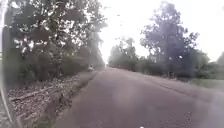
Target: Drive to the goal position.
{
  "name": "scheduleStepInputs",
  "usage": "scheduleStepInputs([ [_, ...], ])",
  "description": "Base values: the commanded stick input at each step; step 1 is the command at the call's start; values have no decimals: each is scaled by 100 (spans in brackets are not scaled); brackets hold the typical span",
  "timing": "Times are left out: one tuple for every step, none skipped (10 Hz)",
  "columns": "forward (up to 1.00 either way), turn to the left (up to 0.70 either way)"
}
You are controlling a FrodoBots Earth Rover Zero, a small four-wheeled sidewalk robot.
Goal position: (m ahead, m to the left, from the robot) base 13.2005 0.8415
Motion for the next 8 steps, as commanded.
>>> scheduleStepInputs([
  [70,1],
  [70,1],
  [70,1],
  [70,1],
  [70,1],
  [70,1],
  [70,1],
  [70,1],
])
